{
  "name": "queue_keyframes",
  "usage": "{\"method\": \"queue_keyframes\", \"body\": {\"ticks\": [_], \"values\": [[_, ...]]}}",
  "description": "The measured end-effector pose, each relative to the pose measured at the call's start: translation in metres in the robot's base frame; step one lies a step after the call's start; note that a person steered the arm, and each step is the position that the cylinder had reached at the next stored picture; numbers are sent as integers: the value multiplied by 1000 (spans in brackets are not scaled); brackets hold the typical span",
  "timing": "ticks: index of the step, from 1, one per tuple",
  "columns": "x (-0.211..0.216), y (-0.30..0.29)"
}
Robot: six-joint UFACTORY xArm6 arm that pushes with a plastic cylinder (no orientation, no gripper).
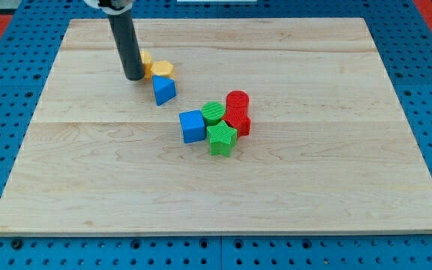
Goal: Push the yellow heart to the top right of the yellow hexagon
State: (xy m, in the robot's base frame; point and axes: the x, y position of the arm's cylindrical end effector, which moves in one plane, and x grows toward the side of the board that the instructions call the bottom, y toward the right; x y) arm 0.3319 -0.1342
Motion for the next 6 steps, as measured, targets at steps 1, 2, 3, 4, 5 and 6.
{"method": "queue_keyframes", "body": {"ticks": [1, 2, 3, 4, 5, 6], "values": [[-23, 17], [-23, -21], [-37, -40], [-61, -15], [-58, 24], [-57, 50]]}}
